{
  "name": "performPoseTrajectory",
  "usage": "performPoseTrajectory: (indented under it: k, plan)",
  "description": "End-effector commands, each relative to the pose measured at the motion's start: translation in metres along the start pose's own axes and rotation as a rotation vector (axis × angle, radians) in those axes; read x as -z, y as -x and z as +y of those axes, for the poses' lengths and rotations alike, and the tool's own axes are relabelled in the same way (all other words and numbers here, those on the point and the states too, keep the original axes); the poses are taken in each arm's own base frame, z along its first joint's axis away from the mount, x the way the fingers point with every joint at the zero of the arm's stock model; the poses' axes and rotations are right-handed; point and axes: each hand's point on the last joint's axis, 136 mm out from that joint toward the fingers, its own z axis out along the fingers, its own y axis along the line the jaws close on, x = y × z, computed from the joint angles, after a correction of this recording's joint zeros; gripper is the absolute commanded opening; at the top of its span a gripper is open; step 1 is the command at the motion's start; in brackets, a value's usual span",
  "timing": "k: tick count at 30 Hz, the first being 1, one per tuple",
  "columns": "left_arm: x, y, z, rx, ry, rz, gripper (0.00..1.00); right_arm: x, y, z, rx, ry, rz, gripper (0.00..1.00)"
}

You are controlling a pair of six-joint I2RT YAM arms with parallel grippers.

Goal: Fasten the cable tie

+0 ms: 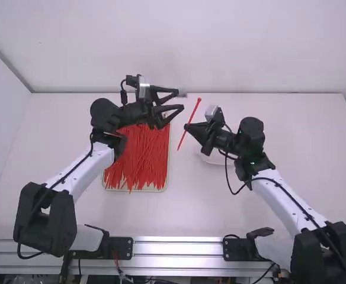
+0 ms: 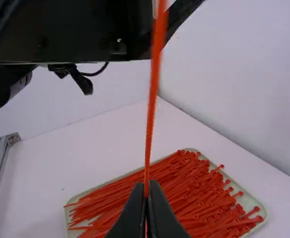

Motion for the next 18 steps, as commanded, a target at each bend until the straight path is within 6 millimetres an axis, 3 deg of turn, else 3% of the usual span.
performPoseTrajectory:
  k: [1, 5, 11, 18]
  plan:
    - [0.008, 0.019, 0.005, -0.085, 0.008, -0.014, 0.99, 0.006, 0.013, 0.0, 0.017, 0.043, -0.02, 0.0]
    - [0.021, 0.032, 0.013, -0.119, -0.009, 0.054, 0.99, 0.017, 0.022, -0.007, 0.01, 0.048, -0.033, 0.0]
    - [0.011, 0.046, 0.019, -0.166, 0.019, 0.189, 0.99, 0.026, 0.049, -0.016, 0.02, 0.047, -0.05, 0.0]
    - [0.003, 0.055, 0.003, -0.228, -0.015, 0.258, 0.99, 0.027, 0.072, -0.022, 0.052, 0.011, 0.011, 0.0]
